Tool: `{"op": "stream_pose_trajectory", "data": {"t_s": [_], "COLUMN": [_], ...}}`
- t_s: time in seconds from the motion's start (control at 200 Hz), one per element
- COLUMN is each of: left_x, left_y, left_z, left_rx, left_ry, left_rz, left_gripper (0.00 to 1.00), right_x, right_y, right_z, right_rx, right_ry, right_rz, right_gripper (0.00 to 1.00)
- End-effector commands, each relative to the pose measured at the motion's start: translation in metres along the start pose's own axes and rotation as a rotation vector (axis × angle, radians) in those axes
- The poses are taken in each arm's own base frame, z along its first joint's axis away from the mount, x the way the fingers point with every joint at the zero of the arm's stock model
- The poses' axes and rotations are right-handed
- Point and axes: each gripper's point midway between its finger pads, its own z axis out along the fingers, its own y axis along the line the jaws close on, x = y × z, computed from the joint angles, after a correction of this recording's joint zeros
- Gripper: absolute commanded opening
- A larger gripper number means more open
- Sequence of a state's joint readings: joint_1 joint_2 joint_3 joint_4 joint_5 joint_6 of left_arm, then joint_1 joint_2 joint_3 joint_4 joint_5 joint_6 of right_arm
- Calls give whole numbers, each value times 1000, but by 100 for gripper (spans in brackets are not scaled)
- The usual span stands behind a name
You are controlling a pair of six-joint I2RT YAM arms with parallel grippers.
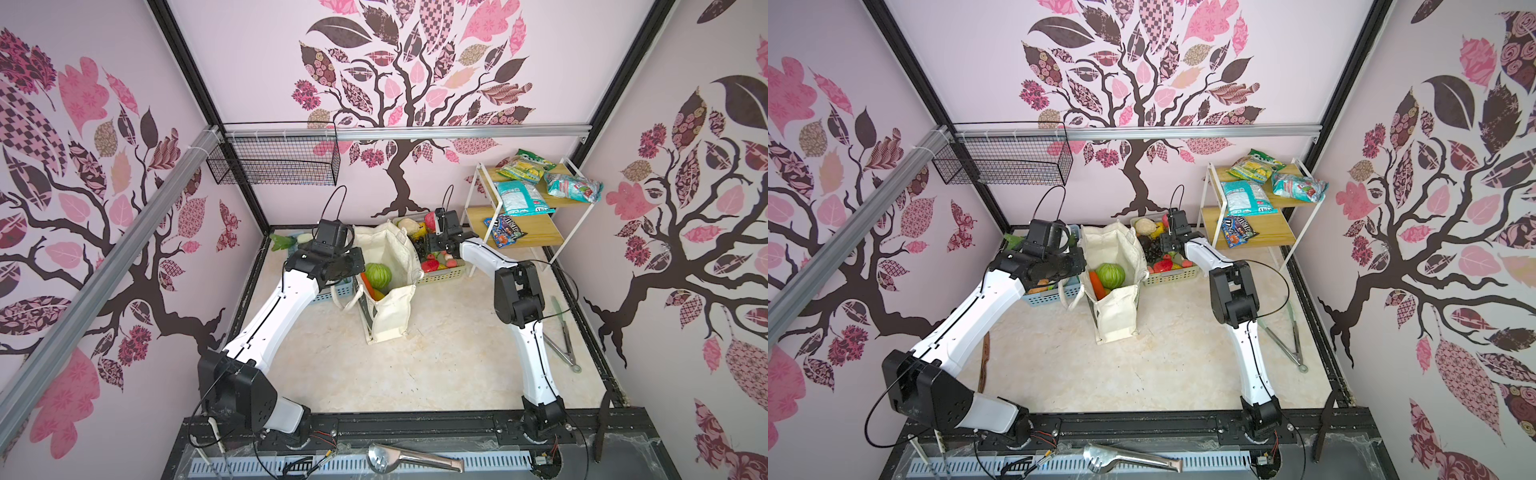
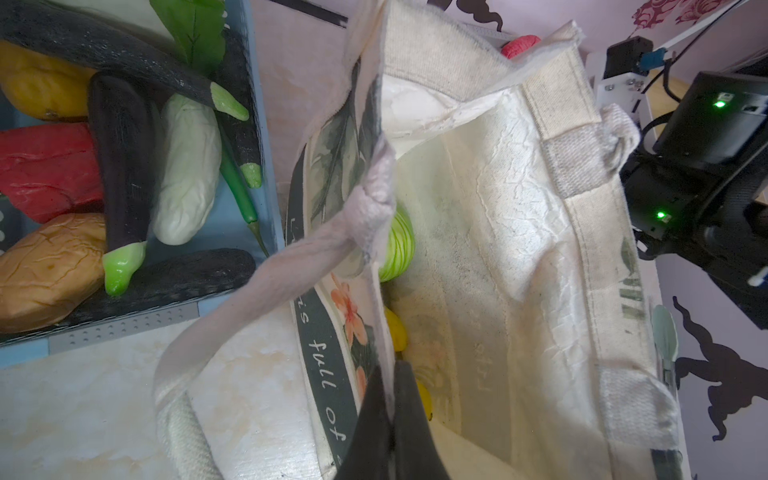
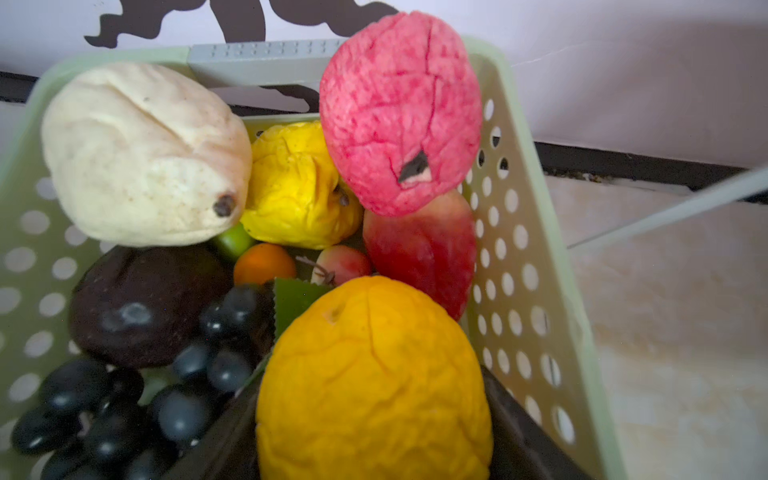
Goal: Place the food into the grocery bag and tie it
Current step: 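Close right gripper on the large yellow fruit and lift it, then carry the yellow fruit over the tote bag and lower it inside with right gripper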
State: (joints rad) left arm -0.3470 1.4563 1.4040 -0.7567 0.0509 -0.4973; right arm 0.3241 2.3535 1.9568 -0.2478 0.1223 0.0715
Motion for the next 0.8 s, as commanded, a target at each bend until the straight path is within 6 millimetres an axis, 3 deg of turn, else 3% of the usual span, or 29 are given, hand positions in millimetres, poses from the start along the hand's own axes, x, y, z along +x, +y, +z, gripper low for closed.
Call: {"op": "stream_pose_trajectory", "data": {"t_s": [0.0,0.21,0.365,0.625,0.795], "left_x": [4,9,9,3,-4], "left_y": [3,9,11,10,9], "left_z": [-2,4,6,10,11], "left_rx": [-5,-21,-30,-28,-39], "left_ry": [-15,-10,-20,-31,-45], "left_rz": [2,0,-6,-10,-1], "left_gripper": [0,0,0,0,0], "right_x": [-49,-64,-76,-93,-94], "right_y": [-1,5,22,72,108], "right_z": [-52,-95,-128,-194,-234], "right_rx": [-23,-73,-119,-226,-307], "right_ry": [-118,-175,-219,-314,-368], "right_rz": [35,58,50,5,-16], "right_gripper": [67,66,65,65,65]}}
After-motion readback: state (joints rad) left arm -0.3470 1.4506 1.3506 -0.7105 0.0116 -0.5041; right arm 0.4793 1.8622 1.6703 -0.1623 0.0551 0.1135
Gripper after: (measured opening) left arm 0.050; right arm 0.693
